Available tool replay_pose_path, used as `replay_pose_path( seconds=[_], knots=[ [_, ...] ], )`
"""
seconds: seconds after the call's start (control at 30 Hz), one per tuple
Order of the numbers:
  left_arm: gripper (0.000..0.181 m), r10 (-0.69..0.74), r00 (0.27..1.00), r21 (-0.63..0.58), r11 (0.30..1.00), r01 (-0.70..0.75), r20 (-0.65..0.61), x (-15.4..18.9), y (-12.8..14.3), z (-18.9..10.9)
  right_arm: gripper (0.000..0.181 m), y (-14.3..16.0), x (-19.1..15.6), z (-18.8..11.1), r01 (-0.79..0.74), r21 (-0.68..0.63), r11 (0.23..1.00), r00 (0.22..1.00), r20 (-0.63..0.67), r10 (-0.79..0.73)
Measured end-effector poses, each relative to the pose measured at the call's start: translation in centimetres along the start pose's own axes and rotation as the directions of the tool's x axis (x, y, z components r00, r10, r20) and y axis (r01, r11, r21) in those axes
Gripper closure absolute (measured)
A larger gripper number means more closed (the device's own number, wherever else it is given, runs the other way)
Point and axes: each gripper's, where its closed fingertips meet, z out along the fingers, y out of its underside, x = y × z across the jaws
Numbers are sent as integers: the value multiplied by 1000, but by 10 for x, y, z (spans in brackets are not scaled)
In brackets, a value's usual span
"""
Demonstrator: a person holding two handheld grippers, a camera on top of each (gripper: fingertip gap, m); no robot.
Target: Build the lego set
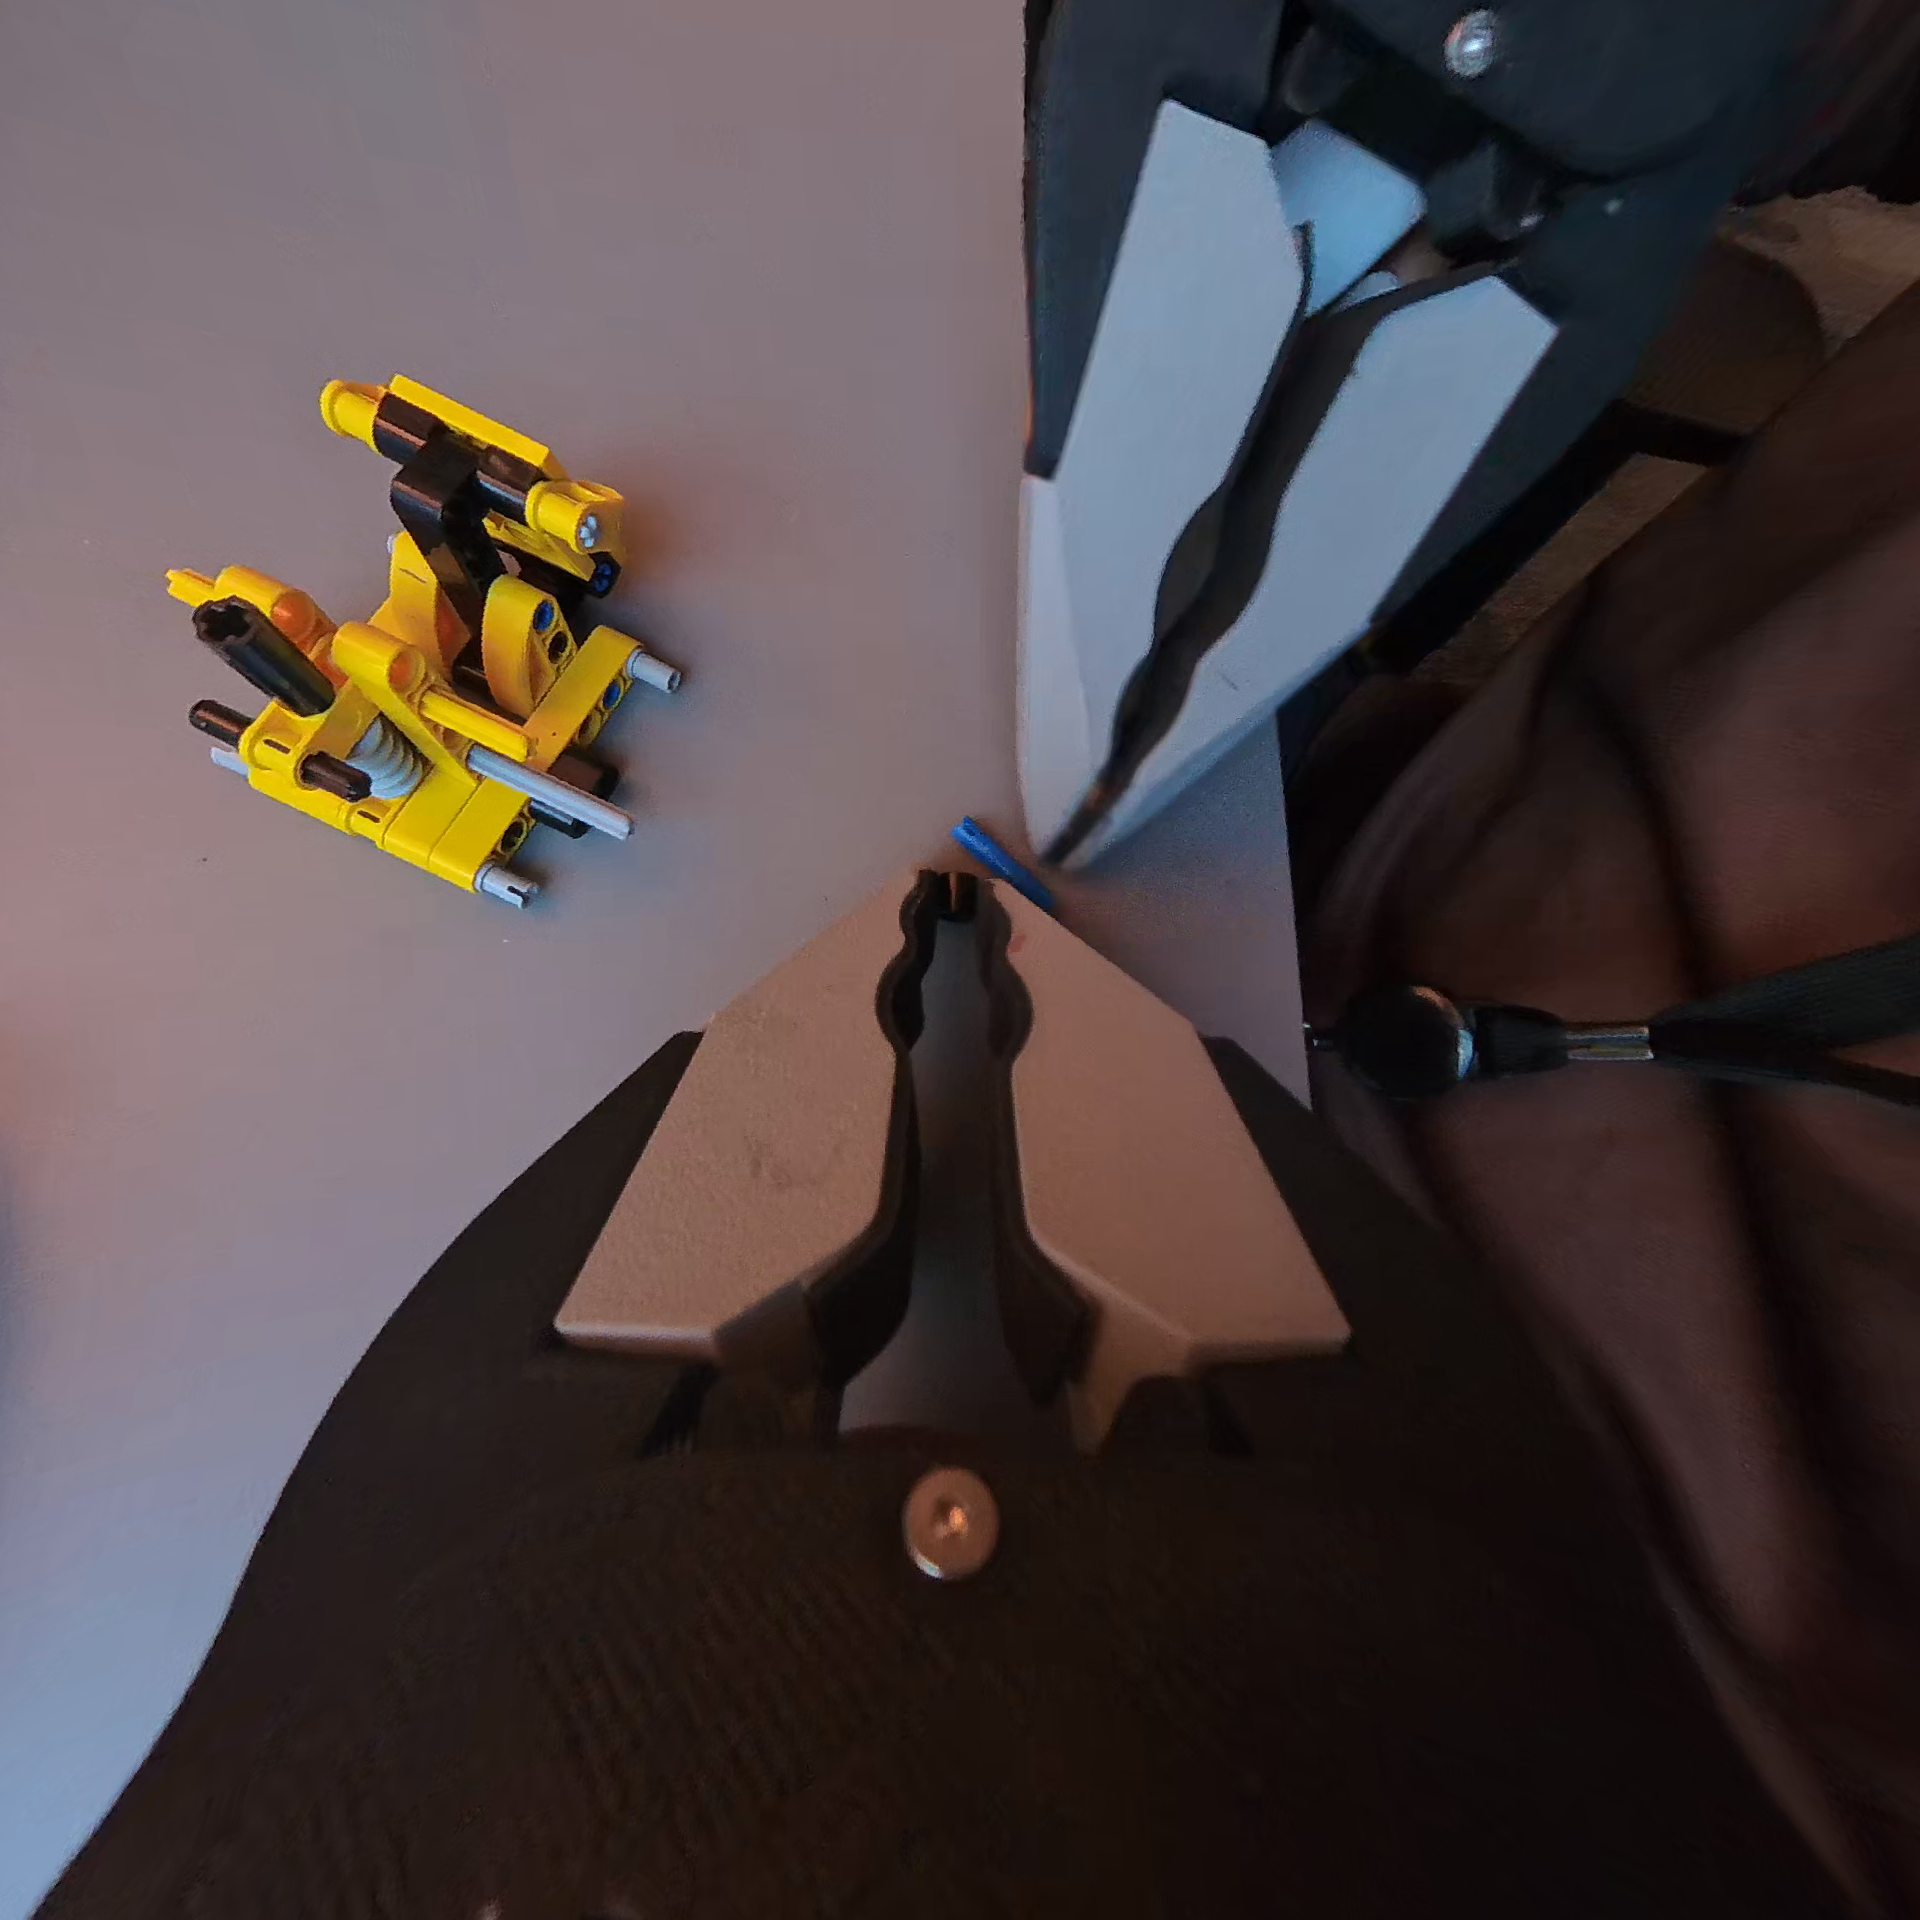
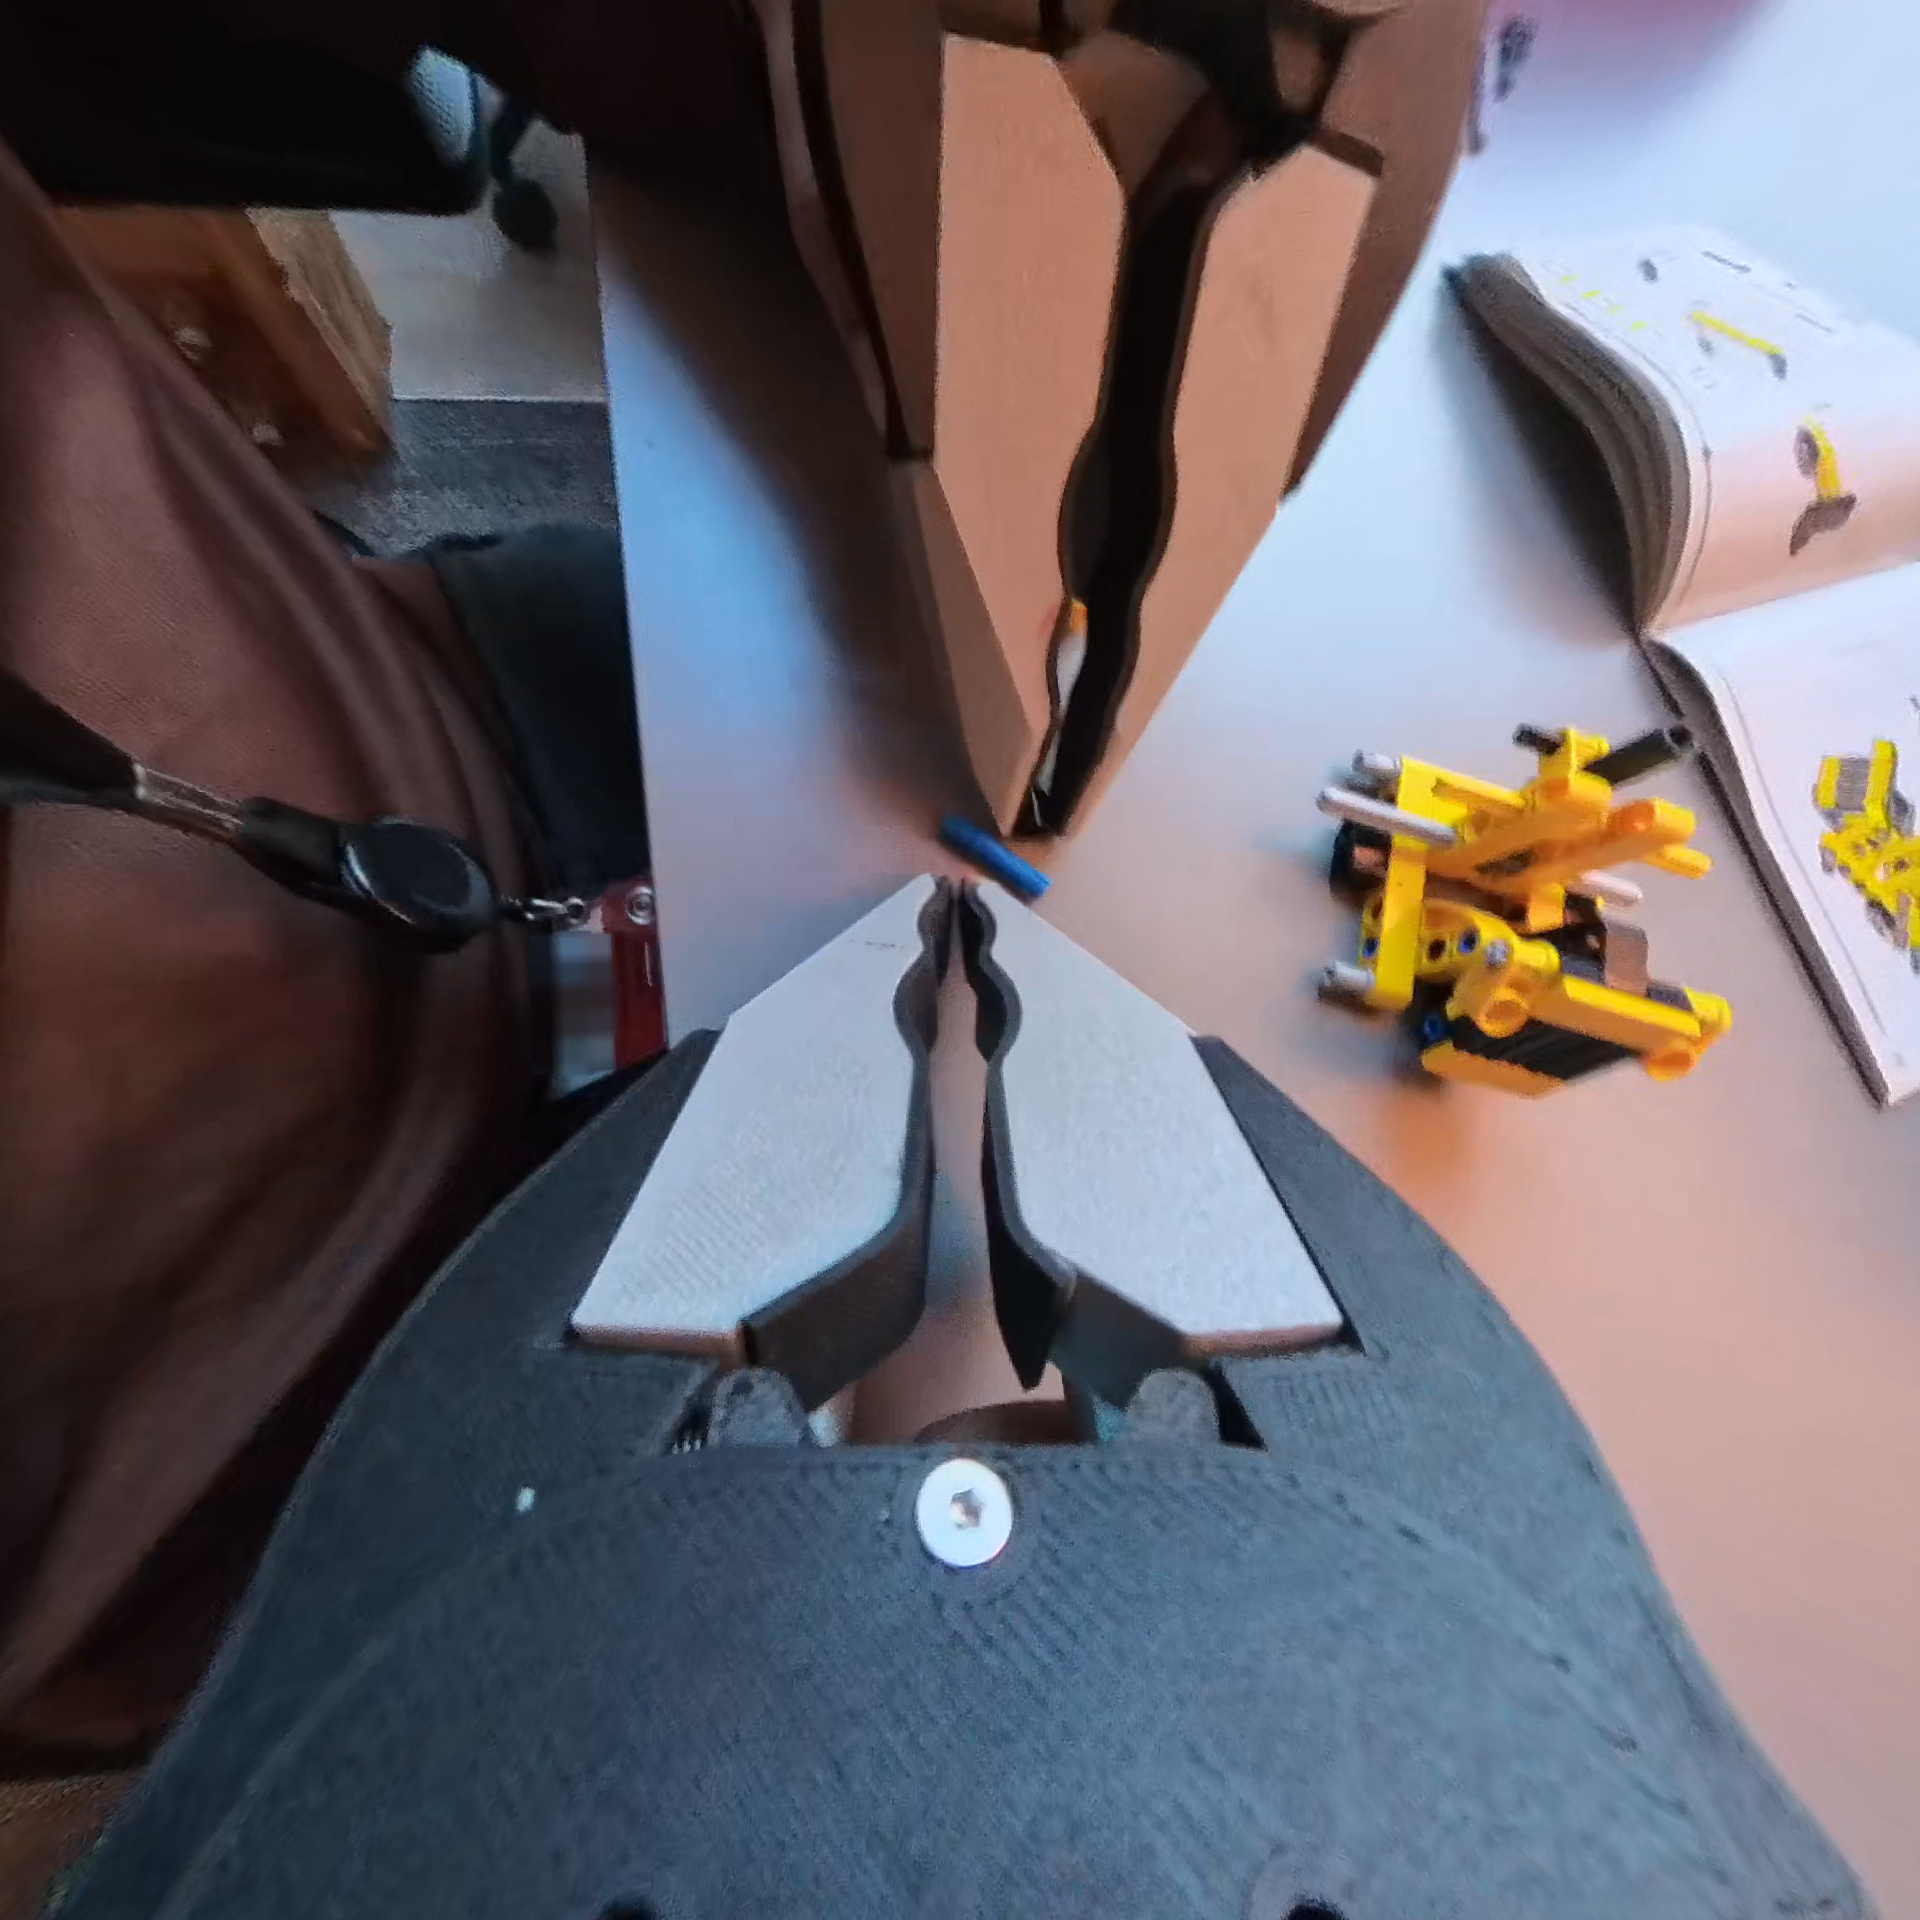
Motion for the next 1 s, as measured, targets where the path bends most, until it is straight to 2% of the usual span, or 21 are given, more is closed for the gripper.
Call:
replay_pose_path(
  seconds=[0.07,0.23,0.37,0.5,0.67,0.77,0.9,1.0],
  knots=[
    [177,-2,1000,1,1000,2,-1,0,0,0,180,5,5,-5,-19,-3,1000,1000,-20,19],
    [177,3,1000,23,1000,-3,24,-3,-3,-3,174,-3,16,-18,-94,100,991,993,-68,101],
    [177,-29,998,64,998,26,55,-9,-7,-7,171,-7,20,-15,-82,105,991,990,-103,93],
    [177,-71,991,170,984,50,117,-20,-19,-19,168,-10,28,-15,-198,126,972,968,-134,214],
    [176,-85,993,401,915,45,84,-18,-49,-40,178,-26,45,-32,-308,291,906,923,-137,359],
    [177,-13,999,561,828,-16,47,-6,-68,-60,181,-38,47,-39,-441,381,813,882,19,470],
    [176,134,989,645,750,-145,67,15,-76,-69,181,-66,42,-61,-557,487,673,829,279,484],
    [176,218,965,709,657,-257,148,26,-84,-79,174,-73,34,-62,-595,467,654,803,380,459]
  ],
)
